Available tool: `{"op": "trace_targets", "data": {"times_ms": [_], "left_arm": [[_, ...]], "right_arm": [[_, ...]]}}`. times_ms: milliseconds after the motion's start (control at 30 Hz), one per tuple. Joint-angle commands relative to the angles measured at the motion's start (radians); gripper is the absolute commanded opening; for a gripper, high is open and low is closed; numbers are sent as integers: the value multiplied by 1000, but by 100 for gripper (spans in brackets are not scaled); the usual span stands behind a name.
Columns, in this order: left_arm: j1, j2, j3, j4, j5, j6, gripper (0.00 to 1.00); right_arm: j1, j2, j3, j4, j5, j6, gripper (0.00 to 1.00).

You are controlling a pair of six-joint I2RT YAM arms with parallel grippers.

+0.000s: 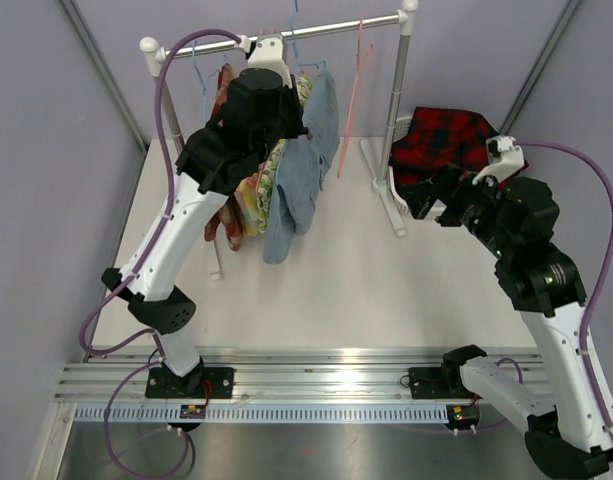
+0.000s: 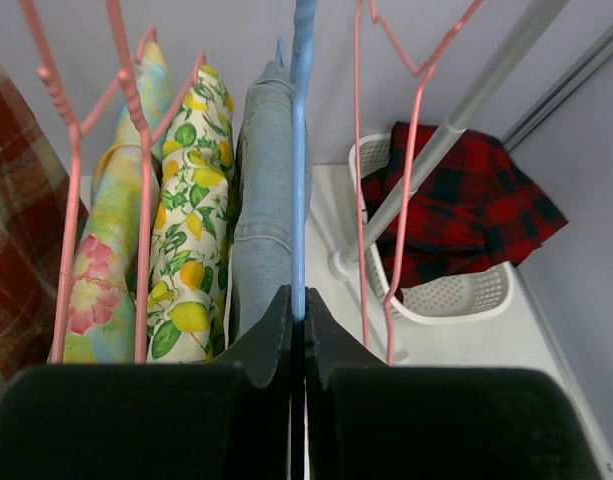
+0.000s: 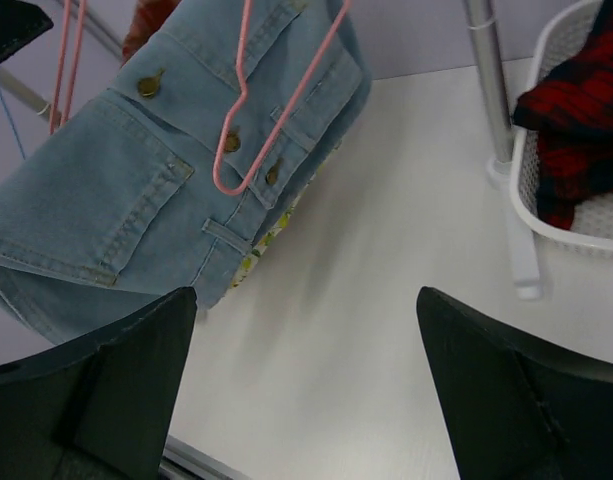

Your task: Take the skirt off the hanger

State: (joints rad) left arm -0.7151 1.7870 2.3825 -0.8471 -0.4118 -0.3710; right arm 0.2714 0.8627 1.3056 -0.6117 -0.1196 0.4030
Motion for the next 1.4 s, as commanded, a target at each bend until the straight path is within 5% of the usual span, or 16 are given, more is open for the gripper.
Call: {"op": "trace_targets", "data": {"times_ms": [0,167,300,500,967,1067,1233,1300,1367], "left_arm": [[-6,-66,47,111,28,-19,0],[-18,-69,38,141,22,-31,0],[-20,-70,41,143,19,-34,0],[-23,-89,7,151,18,-36,0],[-21,-198,-120,175,24,-51,0],[-21,-225,-151,186,24,-54,0],[-21,-245,-167,184,21,-55,0],[-21,-247,-169,181,16,-52,0],[-21,-248,-169,178,2,-40,0]], "right_arm": [[136,94,89,35,102,-39,99],[657,239,202,-11,651,-121,99],[845,318,199,45,842,-110,100],[959,461,225,104,890,-84,99],[962,572,205,368,989,-262,98],[956,596,196,391,985,-273,72],[956,607,175,391,980,-236,14],[954,596,169,374,979,-219,0],[957,572,164,324,976,-176,0]]}}
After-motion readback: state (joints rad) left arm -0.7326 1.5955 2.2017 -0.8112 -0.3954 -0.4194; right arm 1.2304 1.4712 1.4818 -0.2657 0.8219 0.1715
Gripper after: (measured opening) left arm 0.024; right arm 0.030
